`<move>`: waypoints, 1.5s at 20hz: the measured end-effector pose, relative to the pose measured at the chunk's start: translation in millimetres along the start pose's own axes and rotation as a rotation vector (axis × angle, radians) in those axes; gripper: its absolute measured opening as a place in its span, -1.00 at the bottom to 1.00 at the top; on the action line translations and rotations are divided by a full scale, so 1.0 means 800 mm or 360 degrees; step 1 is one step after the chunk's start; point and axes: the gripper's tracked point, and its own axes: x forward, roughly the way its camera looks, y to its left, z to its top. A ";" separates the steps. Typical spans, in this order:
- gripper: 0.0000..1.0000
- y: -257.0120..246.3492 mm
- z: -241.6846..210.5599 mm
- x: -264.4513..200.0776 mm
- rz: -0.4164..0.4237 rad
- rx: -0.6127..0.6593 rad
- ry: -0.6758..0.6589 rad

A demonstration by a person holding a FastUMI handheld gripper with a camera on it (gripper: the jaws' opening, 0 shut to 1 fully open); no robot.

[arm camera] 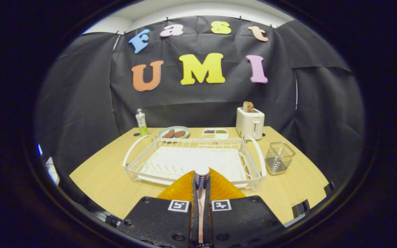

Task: Take the plate from the dish rack, then take the spoon from the basket and place it into the plate.

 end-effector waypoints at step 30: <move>0.86 -0.114 0.072 -0.093 -0.0068 -0.0011 -0.0565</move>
